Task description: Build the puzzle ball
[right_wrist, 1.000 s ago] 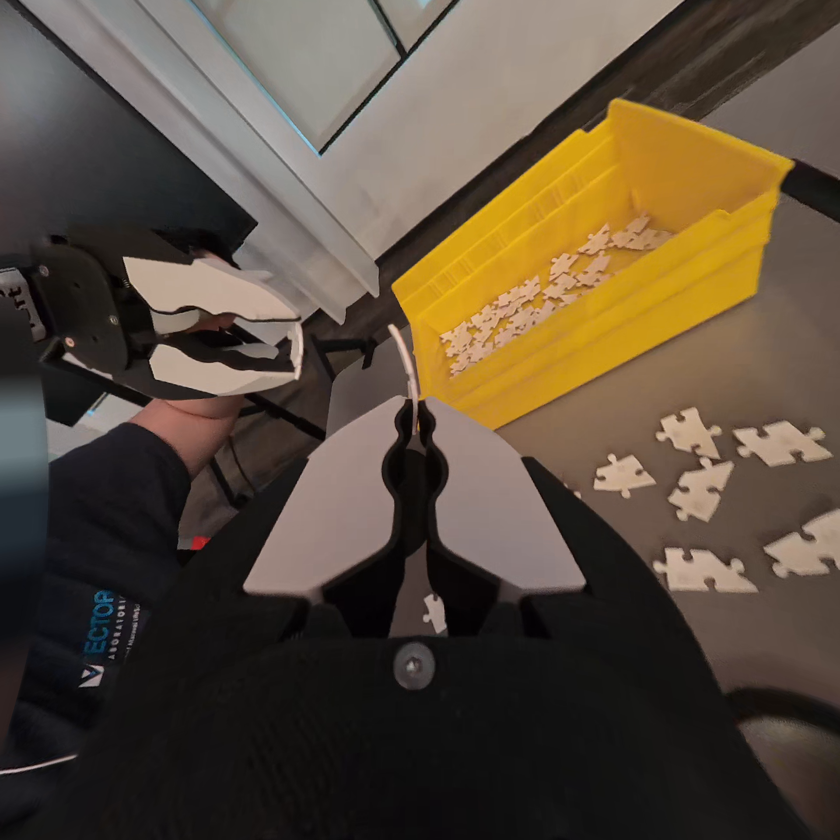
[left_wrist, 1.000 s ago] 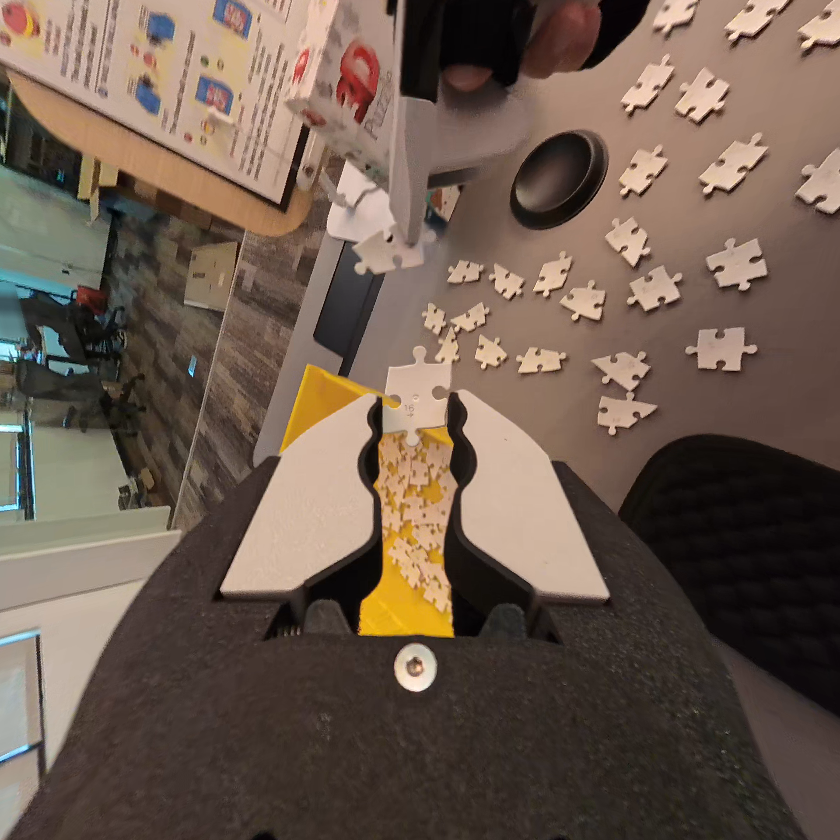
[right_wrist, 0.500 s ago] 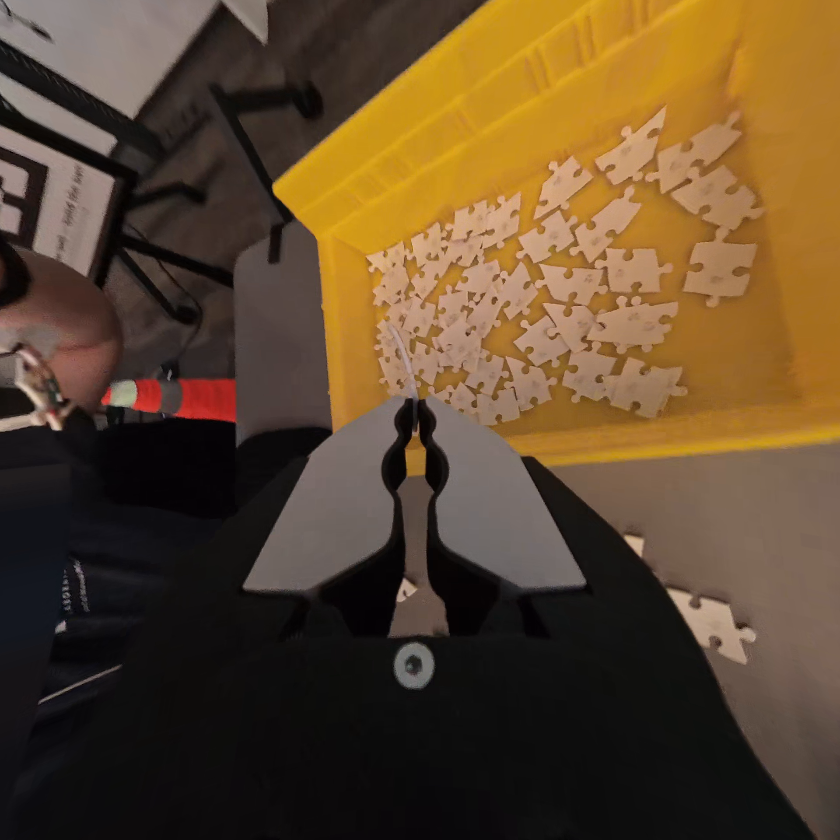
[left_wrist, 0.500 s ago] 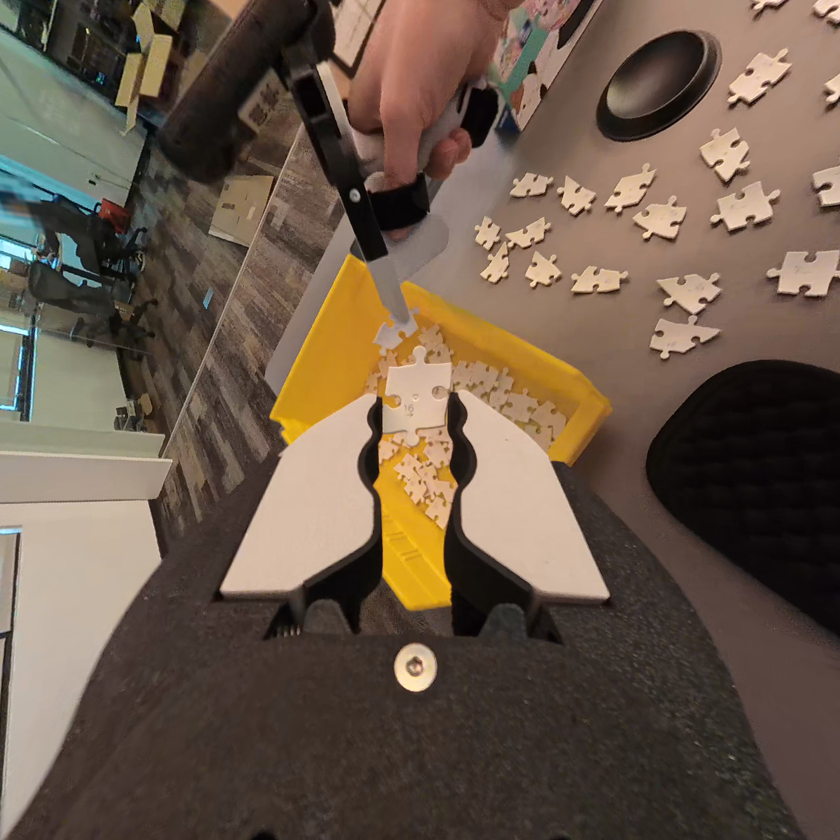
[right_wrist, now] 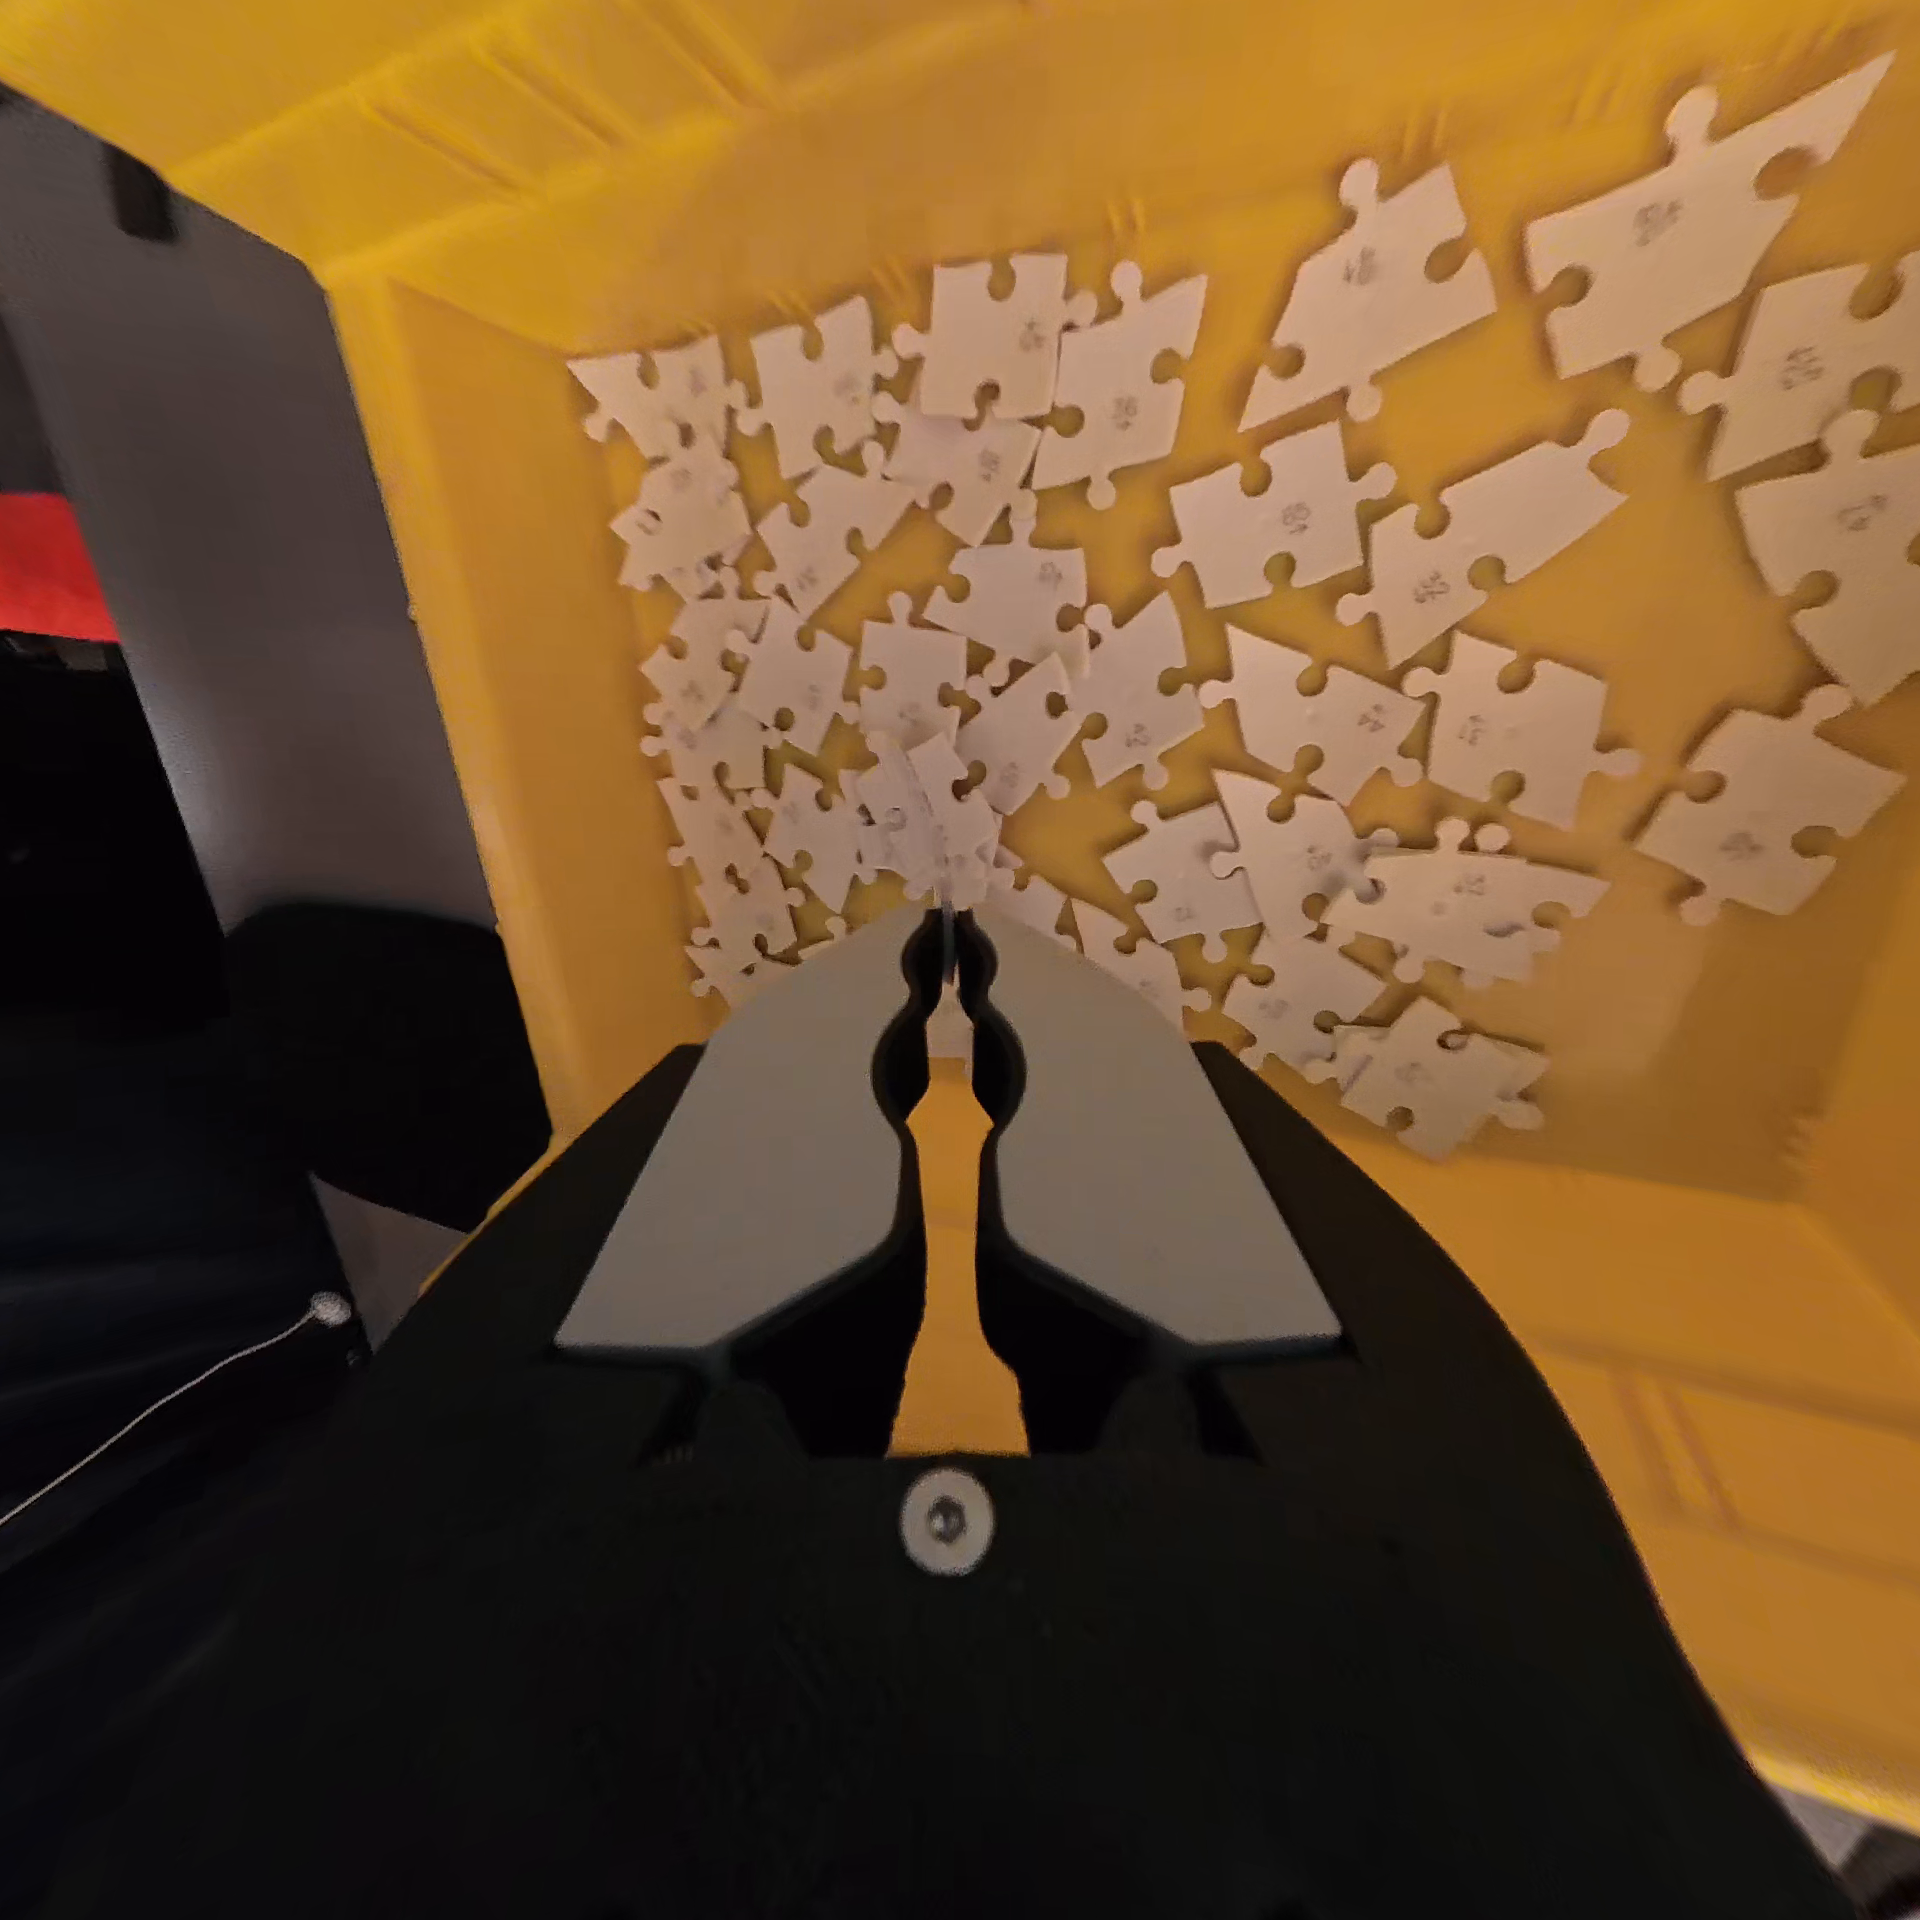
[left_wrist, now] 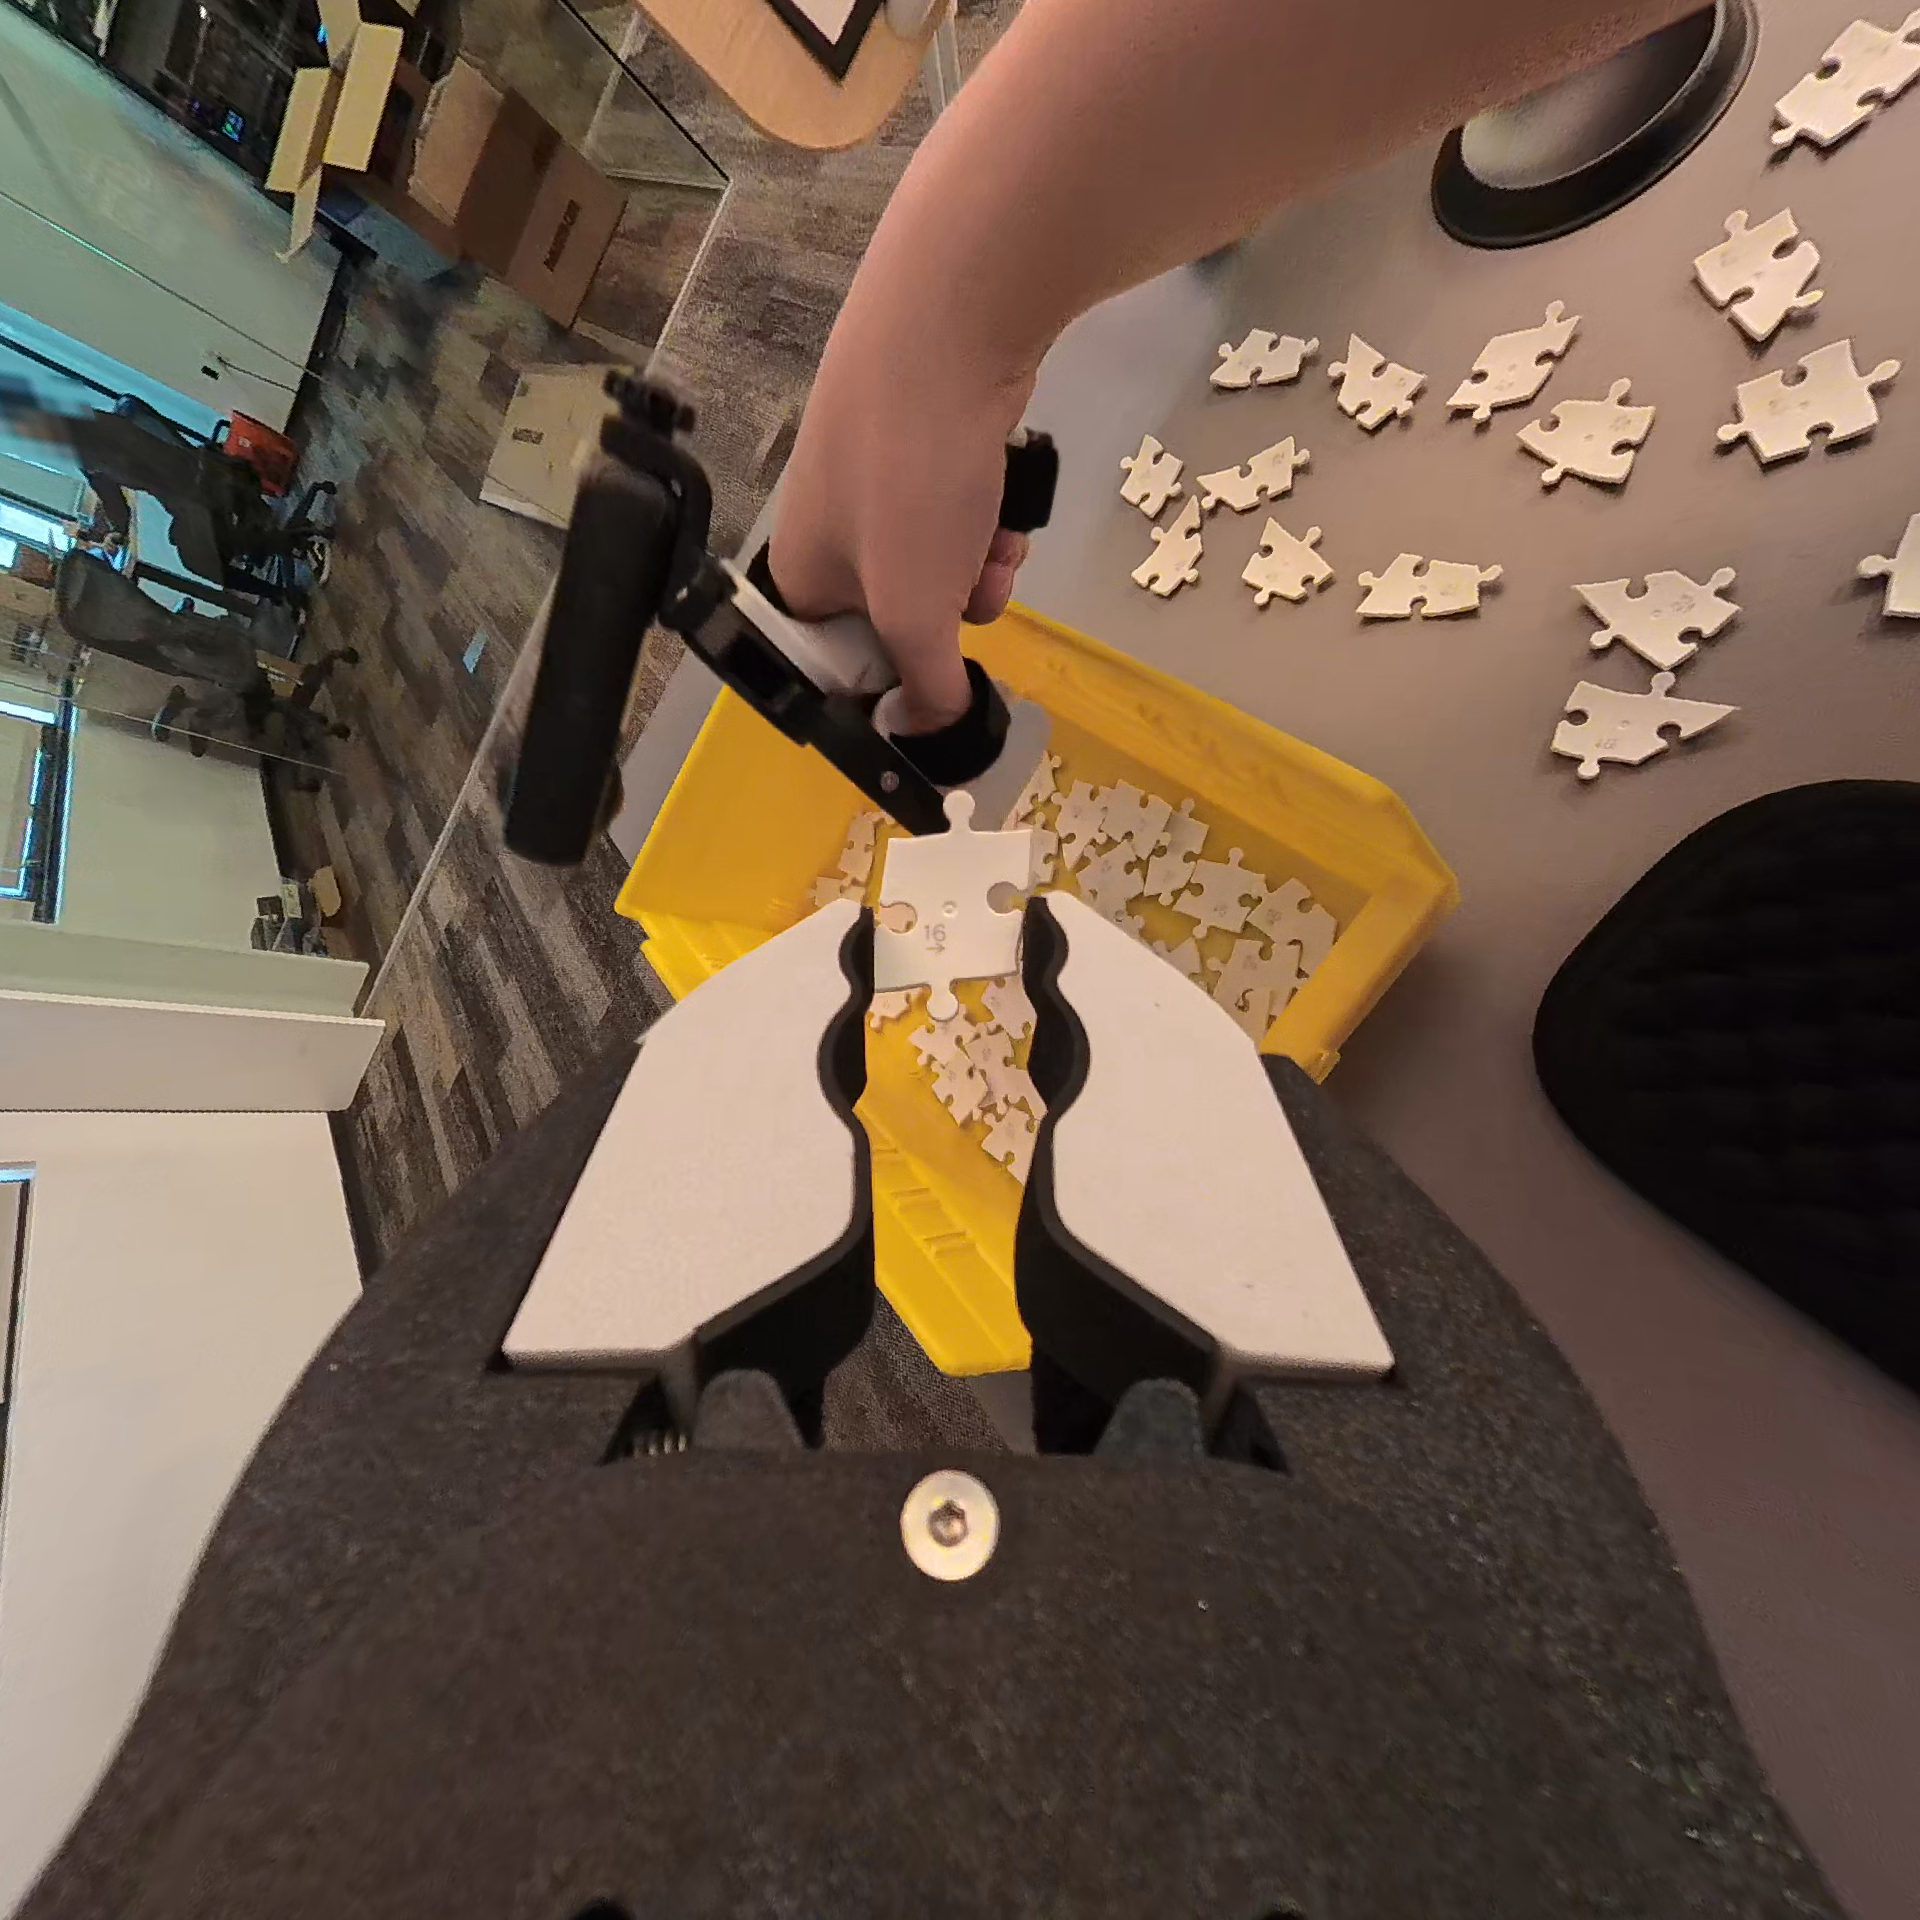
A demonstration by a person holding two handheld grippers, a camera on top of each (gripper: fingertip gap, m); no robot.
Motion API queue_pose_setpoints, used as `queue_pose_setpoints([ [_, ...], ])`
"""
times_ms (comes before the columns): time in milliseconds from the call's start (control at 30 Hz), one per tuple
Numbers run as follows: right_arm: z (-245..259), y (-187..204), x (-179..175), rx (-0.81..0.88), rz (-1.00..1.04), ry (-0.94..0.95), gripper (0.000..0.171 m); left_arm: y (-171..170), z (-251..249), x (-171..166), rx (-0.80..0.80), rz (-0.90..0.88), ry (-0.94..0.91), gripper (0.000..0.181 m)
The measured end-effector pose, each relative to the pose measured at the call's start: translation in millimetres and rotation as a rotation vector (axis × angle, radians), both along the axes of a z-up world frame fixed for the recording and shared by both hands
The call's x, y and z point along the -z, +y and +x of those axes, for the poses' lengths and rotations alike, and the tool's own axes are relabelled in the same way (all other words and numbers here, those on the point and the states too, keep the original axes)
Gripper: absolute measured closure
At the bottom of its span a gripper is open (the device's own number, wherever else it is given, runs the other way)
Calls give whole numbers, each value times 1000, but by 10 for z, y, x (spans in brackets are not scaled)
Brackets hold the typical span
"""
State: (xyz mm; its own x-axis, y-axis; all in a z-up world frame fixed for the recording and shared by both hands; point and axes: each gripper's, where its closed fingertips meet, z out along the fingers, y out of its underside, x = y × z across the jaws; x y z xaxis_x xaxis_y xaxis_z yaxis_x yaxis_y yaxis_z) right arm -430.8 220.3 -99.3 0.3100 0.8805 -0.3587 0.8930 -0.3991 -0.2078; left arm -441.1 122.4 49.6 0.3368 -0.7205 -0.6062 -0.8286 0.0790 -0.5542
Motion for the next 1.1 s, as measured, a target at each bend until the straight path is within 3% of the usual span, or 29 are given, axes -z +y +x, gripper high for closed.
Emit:
queue_pose_setpoints([
  [300,50,99,382,-64,26,-221,167,-46,33,-17,15,7,-14,154],
  [367,74,160,397,-56,60,-233,158,-59,58,-21,23,5,-13,154],
  [467,10,266,192,-32,159,-125,149,-83,119,-27,38,2,-8,154],
  [633,328,371,-554,69,384,90,145,-193,351,-14,100,-8,20,154],
  [767,1035,110,-1074,168,495,229,141,-313,699,35,170,-28,36,154],
  [900,2056,-505,-1422,308,600,337,138,-433,1240,188,195,-100,-22,154],
  [1100,3810,-1487,-1347,604,737,194,135,-881,2415,800,125,-430,-218,154],
])
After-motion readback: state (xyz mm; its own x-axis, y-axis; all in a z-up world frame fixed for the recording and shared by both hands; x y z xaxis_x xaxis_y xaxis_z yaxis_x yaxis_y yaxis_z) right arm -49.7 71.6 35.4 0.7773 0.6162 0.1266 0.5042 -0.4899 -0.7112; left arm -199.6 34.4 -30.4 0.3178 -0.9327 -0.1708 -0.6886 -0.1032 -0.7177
